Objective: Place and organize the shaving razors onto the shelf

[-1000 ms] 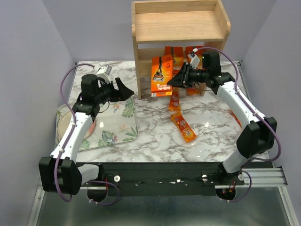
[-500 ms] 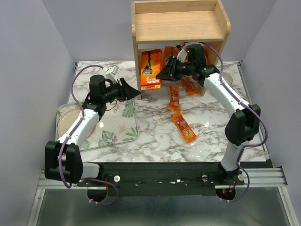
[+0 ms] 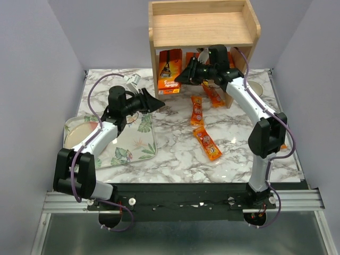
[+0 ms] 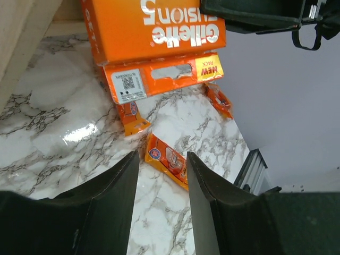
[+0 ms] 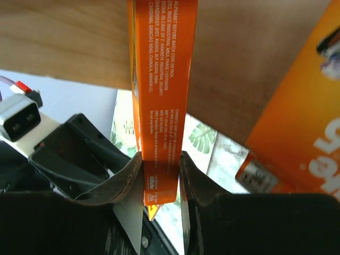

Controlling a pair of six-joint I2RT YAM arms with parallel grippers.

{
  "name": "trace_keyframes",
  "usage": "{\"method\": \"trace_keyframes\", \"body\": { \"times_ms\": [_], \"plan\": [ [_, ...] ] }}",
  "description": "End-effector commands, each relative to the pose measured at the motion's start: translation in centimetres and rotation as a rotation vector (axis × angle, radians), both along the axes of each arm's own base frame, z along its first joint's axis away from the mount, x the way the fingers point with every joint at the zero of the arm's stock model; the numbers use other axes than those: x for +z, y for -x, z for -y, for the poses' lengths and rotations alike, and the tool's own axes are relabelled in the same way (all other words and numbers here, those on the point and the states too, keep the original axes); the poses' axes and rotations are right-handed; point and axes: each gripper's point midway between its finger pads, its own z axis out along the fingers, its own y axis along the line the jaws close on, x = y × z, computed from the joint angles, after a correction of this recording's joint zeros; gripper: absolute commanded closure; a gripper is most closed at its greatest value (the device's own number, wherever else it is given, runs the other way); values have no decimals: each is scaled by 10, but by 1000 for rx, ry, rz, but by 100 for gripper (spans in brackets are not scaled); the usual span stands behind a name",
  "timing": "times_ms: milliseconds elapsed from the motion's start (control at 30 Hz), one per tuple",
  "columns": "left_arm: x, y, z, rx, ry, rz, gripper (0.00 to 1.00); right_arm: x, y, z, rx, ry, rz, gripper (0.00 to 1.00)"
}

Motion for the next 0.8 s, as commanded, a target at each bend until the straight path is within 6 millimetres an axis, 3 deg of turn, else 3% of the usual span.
{"method": "trace_keyframes", "body": {
  "times_ms": [0,100,367,533,767],
  "plan": [
    [2,-10,3,11,4,49,51,0,-19,-9,-12,12,55,69],
    [2,-10,4,12,-5,59,50,-9,-25,-13,-17,18,42,62],
    [-7,-9,0,35,-30,61,49,-7,-30,-16,-23,17,60,39],
    [-6,-10,1,36,-35,63,48,-7,-31,-13,-44,44,72,34],
    [-4,-10,0,46,-33,60,48,9,-40,-8,-104,92,169,34]
  ]
}}
